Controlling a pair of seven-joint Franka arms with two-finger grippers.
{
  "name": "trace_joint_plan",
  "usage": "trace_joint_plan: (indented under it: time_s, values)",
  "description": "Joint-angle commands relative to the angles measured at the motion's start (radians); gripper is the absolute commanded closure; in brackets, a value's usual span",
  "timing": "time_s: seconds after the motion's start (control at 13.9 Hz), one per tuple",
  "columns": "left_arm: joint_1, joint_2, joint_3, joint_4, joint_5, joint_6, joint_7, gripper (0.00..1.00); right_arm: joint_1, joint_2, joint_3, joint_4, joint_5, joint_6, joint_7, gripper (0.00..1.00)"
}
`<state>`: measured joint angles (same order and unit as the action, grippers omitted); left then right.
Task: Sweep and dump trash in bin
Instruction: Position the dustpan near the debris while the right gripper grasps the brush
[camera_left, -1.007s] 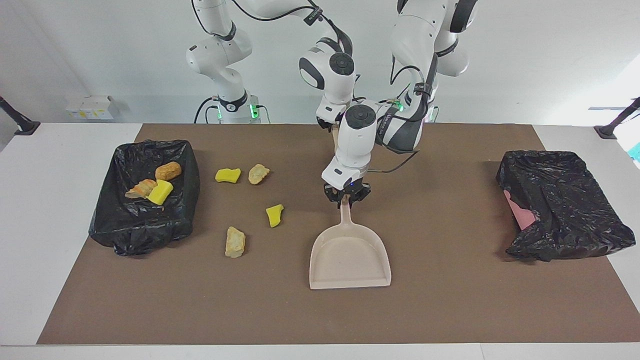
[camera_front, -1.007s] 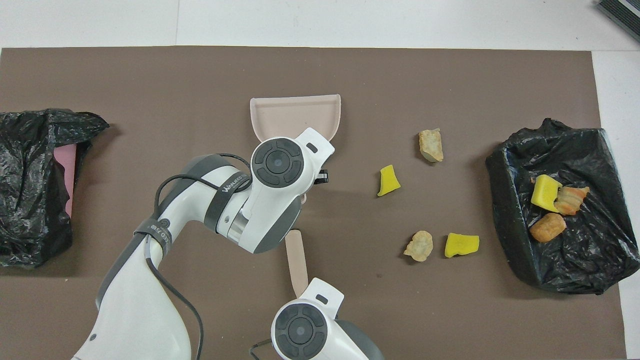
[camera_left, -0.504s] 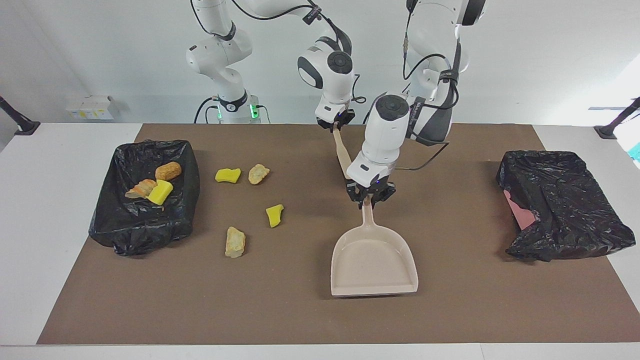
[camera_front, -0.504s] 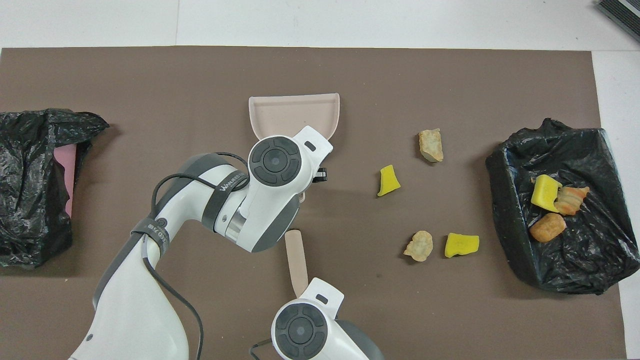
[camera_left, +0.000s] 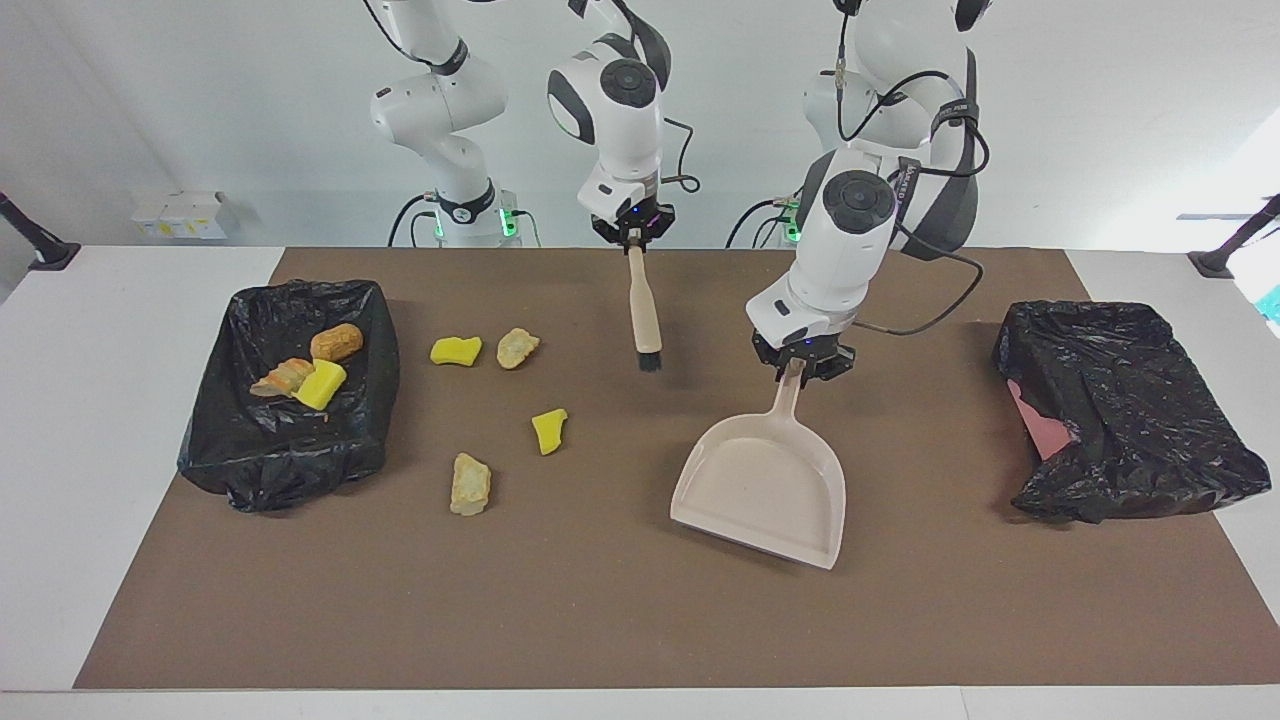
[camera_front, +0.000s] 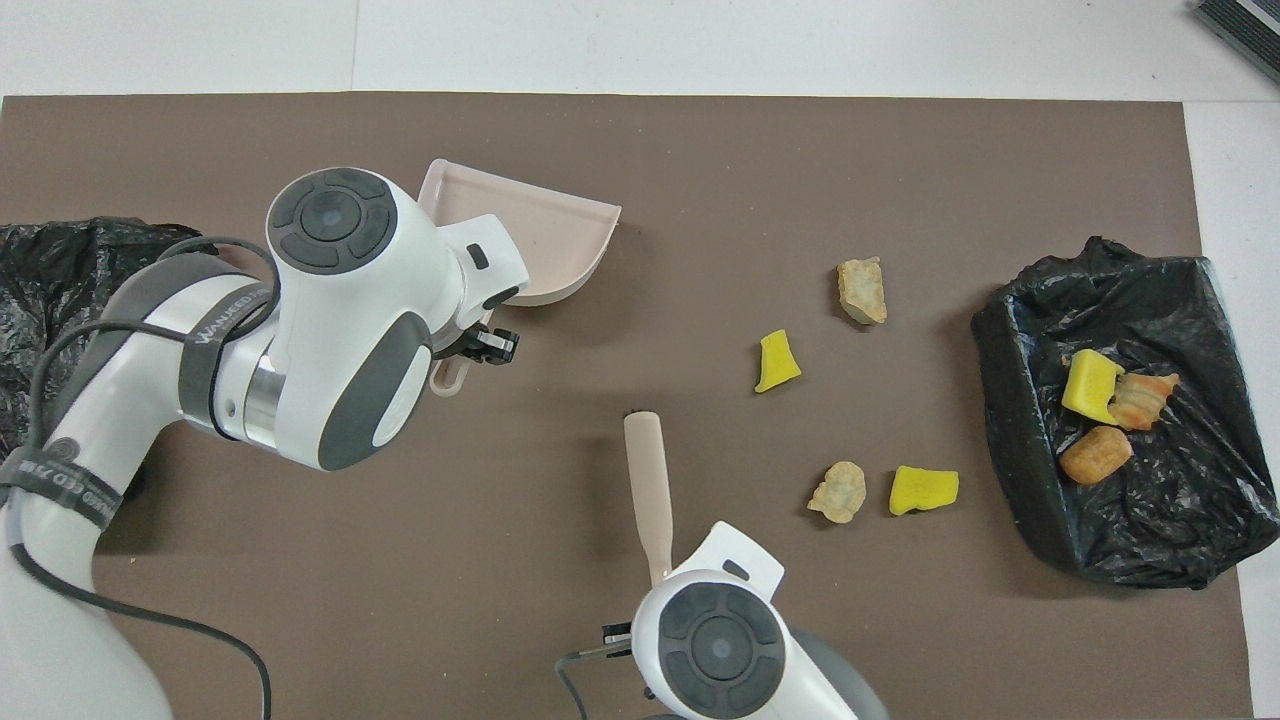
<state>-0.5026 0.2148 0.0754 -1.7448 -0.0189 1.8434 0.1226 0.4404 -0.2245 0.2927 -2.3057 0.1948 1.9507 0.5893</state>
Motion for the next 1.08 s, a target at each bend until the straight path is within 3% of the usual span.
trace_joint_plan:
  time_s: [0.0,0.14,0.58,0.79,1.01]
  values:
    - [0.010,-0.083,-0.005,-0.122,0.042,0.003,0.144,1.00,-0.096,-0.148,0.006,-0.116,-0.038,-0.045,-0.020,1.00]
    - [0.013,-0.115,-0.005,-0.185,0.069,0.032,0.257,1.00,-0.164,-0.173,0.006,-0.127,-0.101,-0.114,-0.019,1.00]
    - [0.084,-0.088,-0.006,-0.145,0.073,0.046,0.618,1.00,-0.345,-0.199,0.006,-0.176,-0.172,-0.245,0.063,1.00]
    - [0.081,-0.075,-0.006,-0.142,0.073,0.138,0.904,1.00,-0.440,-0.255,0.006,-0.283,-0.172,-0.250,0.035,1.00]
    - [0.064,-0.077,-0.008,-0.156,0.073,0.192,1.073,1.00,-0.460,-0.334,0.008,-0.377,-0.172,-0.247,0.012,1.00]
